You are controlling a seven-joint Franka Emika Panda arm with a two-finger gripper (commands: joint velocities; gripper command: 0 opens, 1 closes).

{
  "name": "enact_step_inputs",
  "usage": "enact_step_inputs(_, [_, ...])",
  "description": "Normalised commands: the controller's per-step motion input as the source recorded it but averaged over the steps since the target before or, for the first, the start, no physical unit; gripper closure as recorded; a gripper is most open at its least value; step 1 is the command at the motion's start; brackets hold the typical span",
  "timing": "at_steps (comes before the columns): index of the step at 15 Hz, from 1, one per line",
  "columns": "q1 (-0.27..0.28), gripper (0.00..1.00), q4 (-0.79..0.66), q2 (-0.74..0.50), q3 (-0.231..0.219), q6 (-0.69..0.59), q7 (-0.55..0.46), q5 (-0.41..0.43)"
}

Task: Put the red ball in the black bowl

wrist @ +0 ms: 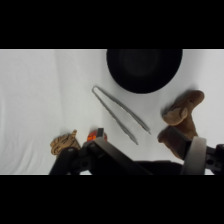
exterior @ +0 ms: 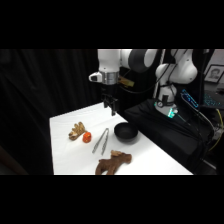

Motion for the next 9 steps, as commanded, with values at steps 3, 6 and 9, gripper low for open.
enact_step_inputs(3, [-0.026,0.0,0.06,0.03,0.006,-0.03,-0.04,0.023])
enact_step_inputs(6, [-0.054,0.0,0.19,0.13,-0.032,-0.03,-0.1,0.05])
enact_step_inputs(9, [-0.077,0.0,0.34,0.25,-0.06,-0.03,-0.15,0.075])
